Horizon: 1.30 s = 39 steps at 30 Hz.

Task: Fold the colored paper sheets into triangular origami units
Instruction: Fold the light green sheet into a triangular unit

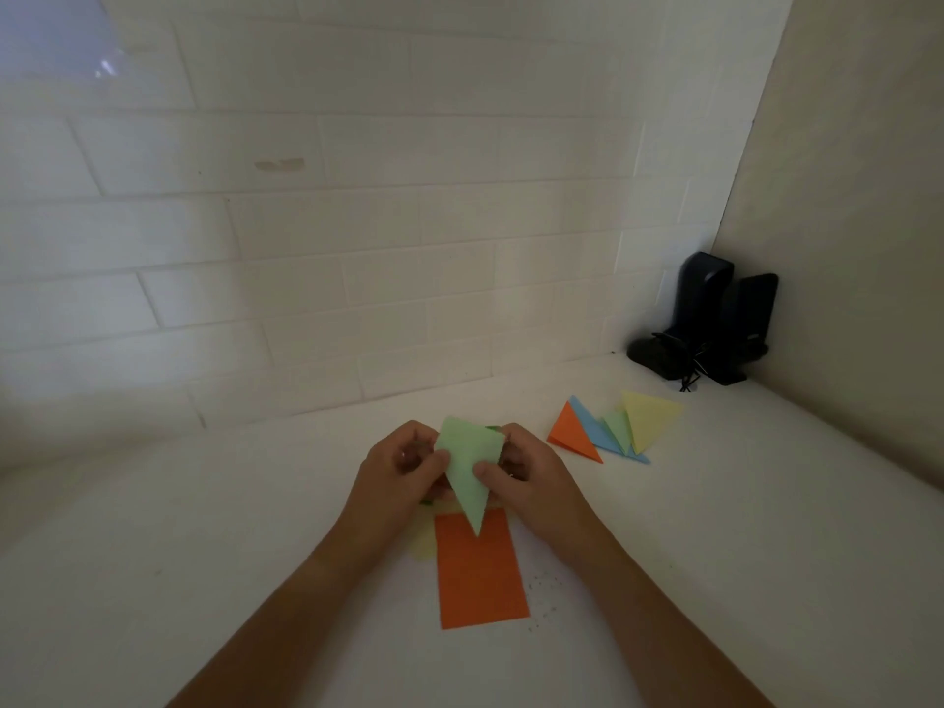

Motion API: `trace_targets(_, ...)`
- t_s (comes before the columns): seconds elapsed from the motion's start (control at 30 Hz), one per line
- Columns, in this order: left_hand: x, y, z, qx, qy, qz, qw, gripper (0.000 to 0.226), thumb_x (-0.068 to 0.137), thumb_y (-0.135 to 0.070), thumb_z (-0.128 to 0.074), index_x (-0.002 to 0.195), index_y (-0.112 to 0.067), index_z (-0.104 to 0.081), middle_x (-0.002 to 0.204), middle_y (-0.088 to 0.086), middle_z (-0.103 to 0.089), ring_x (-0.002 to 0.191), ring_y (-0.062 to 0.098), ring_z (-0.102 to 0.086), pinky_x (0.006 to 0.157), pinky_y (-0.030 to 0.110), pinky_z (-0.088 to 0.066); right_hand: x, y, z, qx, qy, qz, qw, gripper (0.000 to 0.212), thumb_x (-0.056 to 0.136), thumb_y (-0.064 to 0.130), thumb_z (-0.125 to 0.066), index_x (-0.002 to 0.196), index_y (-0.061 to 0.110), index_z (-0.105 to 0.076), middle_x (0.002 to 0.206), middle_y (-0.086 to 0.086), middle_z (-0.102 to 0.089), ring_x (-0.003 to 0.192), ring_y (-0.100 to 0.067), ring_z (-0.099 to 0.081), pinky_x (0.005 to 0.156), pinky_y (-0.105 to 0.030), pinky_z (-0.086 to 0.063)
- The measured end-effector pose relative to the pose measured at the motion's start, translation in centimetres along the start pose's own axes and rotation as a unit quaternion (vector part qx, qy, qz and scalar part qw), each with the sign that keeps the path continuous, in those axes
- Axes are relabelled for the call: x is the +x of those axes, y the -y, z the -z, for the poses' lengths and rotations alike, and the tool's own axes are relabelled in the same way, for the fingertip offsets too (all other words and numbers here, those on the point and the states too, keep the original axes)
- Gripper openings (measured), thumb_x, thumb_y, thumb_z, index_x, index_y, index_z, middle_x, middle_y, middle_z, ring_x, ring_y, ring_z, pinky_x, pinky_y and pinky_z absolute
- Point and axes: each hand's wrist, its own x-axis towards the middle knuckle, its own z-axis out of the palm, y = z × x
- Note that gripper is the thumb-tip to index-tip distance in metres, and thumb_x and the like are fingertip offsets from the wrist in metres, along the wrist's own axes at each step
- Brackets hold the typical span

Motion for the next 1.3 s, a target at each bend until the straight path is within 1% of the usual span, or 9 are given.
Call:
trace_targets(0.07,-0.02,-0.20,0.00,-0.038,-0.010,0.024,0.999,0.006,0.100,-0.007,-0.063,0.102,-0.002,-0.062,0.088,0.022,-0.074,0.079,0.033,-0.077,0.075,0.039,-0.064,0.03,0.01,0.02,0.011,-0.010,0.004,1.000,0.016,0.097,0.018,-0.069,0.111,0.019,-0.062,0.096,0.000,-0.074,0.092,-0.021,-0.071,0.077,-0.038,-0.061)
trace_targets(0.2,-0.20,-0.66,-0.09,-0.073,0.002,0.029,0.997,0.006,0.100,-0.002,-0.061,0.105,-0.006,-0.063,0.087,0.021,-0.074,0.078,0.034,-0.076,0.070,0.031,-0.062,-0.16,0.42,0.11,0.020,-0.018,0.009,1.000,0.015,0.099,0.009,-0.065,0.107,0.021,-0.061,0.076,0.009,-0.067,0.076,-0.008,-0.064,0.067,-0.024,-0.052)
trace_targets(0.3,-0.25,-0.58,-0.12,-0.043,0.021,-0.002,0.999,0.012,0.100,-0.004,-0.063,0.110,-0.008,-0.065,0.088,0.020,-0.073,0.076,0.031,-0.073,0.070,0.031,-0.060,-0.19,0.59,0.20,0.037,-0.005,0.009,0.999,0.015,0.100,0.009,-0.062,0.110,0.019,-0.063,0.079,-0.005,-0.067,0.078,-0.016,-0.068,0.068,-0.027,-0.055)
trace_targets(0.53,-0.24,-0.46,-0.06,-0.034,0.046,-0.022,0.998,0.006,0.100,-0.004,-0.064,0.105,-0.006,-0.065,0.090,0.023,-0.067,0.072,0.022,-0.068,0.069,0.030,-0.058,-0.32,0.80,0.20,0.057,0.015,0.018,0.998,0.020,0.100,0.002,-0.057,0.112,0.018,-0.063,0.080,-0.011,-0.064,0.080,-0.023,-0.068,0.072,-0.038,-0.060)
trace_targets(0.83,-0.12,-0.95,-0.05,-0.067,0.058,0.006,0.996,0.018,0.098,0.009,-0.048,0.093,-0.005,-0.057,0.074,0.010,-0.058,0.064,0.019,-0.059,0.060,0.024,-0.048,-0.30,0.80,0.20,0.030,0.004,0.051,0.998,0.026,0.100,-0.004,-0.052,0.100,0.018,-0.066,0.075,-0.018,-0.056,0.065,-0.015,-0.057,0.062,-0.024,-0.048)
trace_targets(1.03,0.12,-0.90,-0.13,-0.091,0.047,0.044,0.994,0.023,0.094,-0.005,-0.046,0.085,-0.009,-0.066,0.075,0.010,-0.065,0.070,0.021,-0.065,0.063,0.024,-0.052,-0.32,0.60,0.32,0.039,-0.012,0.049,0.998,0.026,0.099,-0.008,-0.048,0.095,0.012,-0.065,0.078,-0.023,-0.056,0.064,-0.015,-0.054,0.061,-0.023,-0.046)
trace_targets(1.13,0.31,-0.88,-0.26,-0.132,0.038,0.076,0.988,0.019,0.095,-0.022,-0.053,0.087,-0.013,-0.067,0.079,0.008,-0.068,0.069,0.023,-0.068,0.061,0.027,-0.054,-0.24,0.51,0.33,0.039,-0.011,0.049,0.998,0.027,0.097,-0.008,-0.048,0.094,0.012,-0.065,0.076,-0.019,-0.055,0.065,-0.016,-0.054,0.063,-0.026,-0.046)
trace_targets(1.2,0.04,-0.60,-0.34,-0.095,0.021,0.064,0.993,0.018,0.103,-0.022,-0.060,0.098,-0.005,-0.064,0.086,0.011,-0.069,0.073,0.022,-0.071,0.065,0.027,-0.056,-0.20,0.45,0.28,0.038,-0.011,0.048,0.998,0.028,0.097,-0.007,-0.048,0.093,0.014,-0.066,0.077,-0.012,-0.056,0.067,-0.018,-0.056,0.064,-0.029,-0.048)
trace_targets(1.3,-0.11,-0.33,-0.11,-0.037,-0.013,0.035,0.999,0.012,0.096,-0.016,-0.071,0.102,-0.006,-0.066,0.092,0.018,-0.071,0.074,0.021,-0.071,0.068,0.027,-0.059,-0.24,0.61,0.11,0.029,-0.008,0.045,0.999,0.032,0.097,-0.007,-0.047,0.095,0.017,-0.067,0.082,-0.015,-0.059,0.074,-0.020,-0.060,0.066,-0.031,-0.051)
